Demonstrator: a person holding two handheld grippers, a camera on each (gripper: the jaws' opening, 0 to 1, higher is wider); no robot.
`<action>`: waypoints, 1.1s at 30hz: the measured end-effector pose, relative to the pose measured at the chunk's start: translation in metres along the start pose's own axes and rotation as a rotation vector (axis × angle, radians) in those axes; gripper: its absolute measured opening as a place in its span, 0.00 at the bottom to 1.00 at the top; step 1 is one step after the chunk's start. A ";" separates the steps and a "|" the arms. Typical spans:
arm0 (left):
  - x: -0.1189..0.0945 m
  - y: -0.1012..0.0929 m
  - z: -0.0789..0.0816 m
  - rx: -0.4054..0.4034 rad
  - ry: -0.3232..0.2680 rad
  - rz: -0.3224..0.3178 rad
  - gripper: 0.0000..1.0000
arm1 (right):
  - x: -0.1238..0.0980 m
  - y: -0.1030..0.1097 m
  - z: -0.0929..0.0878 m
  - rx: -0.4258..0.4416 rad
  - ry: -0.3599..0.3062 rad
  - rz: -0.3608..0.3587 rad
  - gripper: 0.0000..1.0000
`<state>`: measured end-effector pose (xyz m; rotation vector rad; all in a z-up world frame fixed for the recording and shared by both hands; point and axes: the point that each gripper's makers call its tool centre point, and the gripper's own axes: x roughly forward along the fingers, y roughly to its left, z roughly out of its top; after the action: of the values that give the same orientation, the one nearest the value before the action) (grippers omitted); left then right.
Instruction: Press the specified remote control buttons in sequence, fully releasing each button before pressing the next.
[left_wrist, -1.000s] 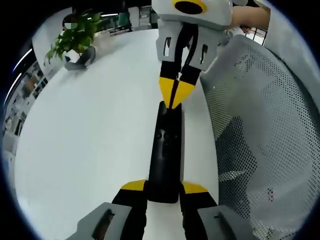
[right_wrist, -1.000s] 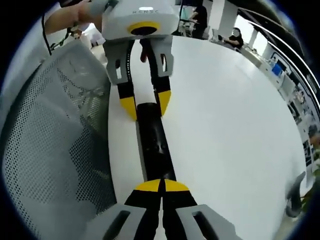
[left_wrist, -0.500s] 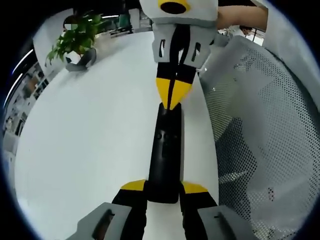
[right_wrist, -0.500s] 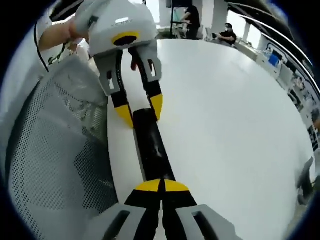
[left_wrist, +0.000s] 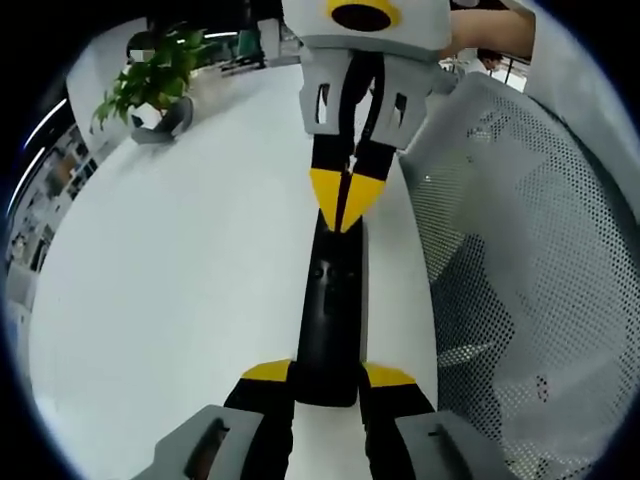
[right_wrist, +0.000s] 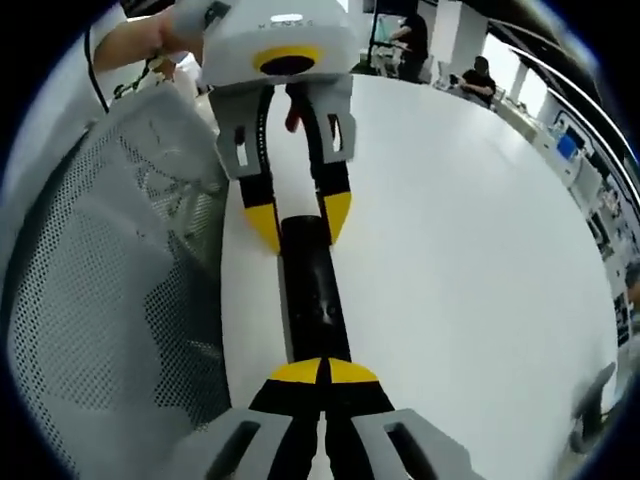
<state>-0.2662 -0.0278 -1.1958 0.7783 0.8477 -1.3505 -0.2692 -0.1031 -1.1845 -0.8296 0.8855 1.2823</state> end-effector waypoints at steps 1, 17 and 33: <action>0.000 0.000 0.000 0.000 0.003 0.000 0.25 | 0.001 -0.001 0.000 -0.041 0.014 -0.009 0.00; 0.000 0.000 0.000 -0.006 -0.002 0.003 0.25 | 0.001 0.001 0.008 0.129 -0.113 -0.013 0.00; 0.000 0.001 0.001 -0.006 -0.008 0.004 0.25 | 0.007 0.000 0.011 0.021 -0.022 0.012 0.00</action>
<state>-0.2656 -0.0283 -1.1957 0.7691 0.8437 -1.3458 -0.2680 -0.0900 -1.1856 -0.7933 0.8861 1.2889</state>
